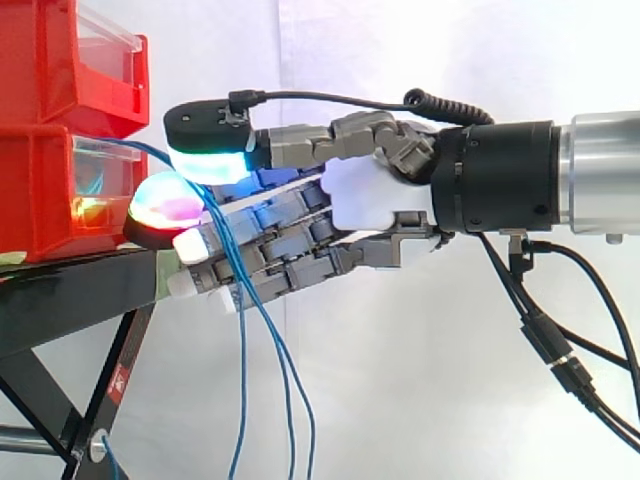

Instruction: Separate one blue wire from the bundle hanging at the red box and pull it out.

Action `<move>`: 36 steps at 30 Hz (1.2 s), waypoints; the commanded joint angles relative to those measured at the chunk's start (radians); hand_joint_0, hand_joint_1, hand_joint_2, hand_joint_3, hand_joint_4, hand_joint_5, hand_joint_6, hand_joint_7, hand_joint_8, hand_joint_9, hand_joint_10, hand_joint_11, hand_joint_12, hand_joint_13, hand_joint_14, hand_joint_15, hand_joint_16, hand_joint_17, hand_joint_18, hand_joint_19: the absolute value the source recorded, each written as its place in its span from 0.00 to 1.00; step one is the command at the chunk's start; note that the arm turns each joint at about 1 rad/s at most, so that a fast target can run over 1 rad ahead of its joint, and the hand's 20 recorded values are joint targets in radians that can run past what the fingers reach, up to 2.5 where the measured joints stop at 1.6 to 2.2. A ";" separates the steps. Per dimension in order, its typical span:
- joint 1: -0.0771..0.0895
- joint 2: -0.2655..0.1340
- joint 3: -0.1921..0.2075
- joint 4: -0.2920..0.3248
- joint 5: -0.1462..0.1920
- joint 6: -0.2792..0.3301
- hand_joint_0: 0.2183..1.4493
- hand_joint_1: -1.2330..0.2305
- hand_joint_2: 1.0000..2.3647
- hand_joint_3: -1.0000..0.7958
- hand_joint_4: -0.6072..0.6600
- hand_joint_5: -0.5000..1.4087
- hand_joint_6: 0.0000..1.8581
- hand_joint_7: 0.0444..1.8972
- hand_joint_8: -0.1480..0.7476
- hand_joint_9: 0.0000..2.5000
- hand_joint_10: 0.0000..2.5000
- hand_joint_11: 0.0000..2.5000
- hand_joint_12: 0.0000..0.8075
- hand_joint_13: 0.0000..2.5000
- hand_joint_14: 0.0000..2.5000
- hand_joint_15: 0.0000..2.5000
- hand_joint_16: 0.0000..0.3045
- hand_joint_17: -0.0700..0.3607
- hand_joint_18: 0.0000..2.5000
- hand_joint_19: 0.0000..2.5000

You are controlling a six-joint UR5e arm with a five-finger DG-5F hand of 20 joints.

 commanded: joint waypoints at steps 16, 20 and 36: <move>-0.001 0.001 0.006 0.009 0.002 0.010 0.32 0.37 0.01 0.50 0.62 0.16 0.48 0.38 0.59 0.34 0.00 0.30 0.56 0.25 0.00 0.16 0.20 0.48 0.23 0.14; -0.004 0.001 0.032 0.000 0.003 0.009 0.32 0.37 0.01 0.50 0.63 0.16 0.49 0.37 0.59 0.35 0.01 0.29 0.57 0.25 0.00 0.16 0.20 0.49 0.23 0.14; -0.004 0.001 0.035 -0.032 0.000 0.015 0.32 0.36 0.00 0.52 0.63 0.17 0.49 0.37 0.62 0.37 0.01 0.31 0.60 0.27 0.00 0.18 0.22 0.51 0.26 0.14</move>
